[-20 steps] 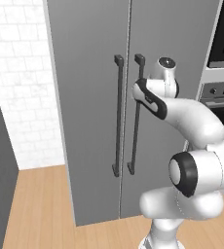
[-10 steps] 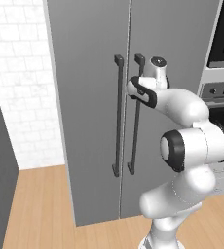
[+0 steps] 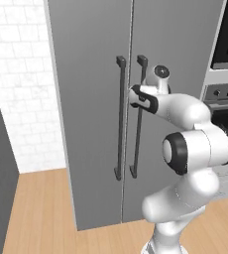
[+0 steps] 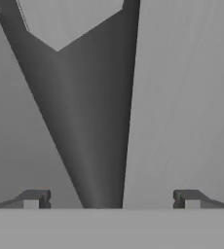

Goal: Take the strawberry from the fridge and place it on top of the pancake, located on the dining counter.

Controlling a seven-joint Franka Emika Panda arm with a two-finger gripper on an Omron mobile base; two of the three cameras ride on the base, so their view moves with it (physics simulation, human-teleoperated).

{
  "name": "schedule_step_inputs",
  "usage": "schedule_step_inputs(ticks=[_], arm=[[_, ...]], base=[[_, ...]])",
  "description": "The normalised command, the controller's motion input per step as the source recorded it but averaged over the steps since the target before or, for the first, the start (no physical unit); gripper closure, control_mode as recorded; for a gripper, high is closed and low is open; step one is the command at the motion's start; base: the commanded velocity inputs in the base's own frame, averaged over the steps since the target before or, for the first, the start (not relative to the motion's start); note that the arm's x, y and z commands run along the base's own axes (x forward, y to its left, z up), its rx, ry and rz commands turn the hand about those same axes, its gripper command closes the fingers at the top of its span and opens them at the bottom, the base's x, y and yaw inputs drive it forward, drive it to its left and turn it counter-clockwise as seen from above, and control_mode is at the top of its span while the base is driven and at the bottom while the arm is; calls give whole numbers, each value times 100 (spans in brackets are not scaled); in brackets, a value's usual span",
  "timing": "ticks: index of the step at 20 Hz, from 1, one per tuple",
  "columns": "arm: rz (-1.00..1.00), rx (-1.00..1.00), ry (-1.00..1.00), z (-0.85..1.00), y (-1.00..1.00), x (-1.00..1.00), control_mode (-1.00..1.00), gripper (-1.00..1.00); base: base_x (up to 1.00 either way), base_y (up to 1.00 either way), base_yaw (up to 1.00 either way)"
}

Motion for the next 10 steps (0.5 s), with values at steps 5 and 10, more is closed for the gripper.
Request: schedule_step_inputs(ticks=[5,10], arm=[[0,0,-2,-11,0,77,-100,-100],[0,0,0,-11,0,41,-100,100]], base=[[0,0,0],[0,0,0]])
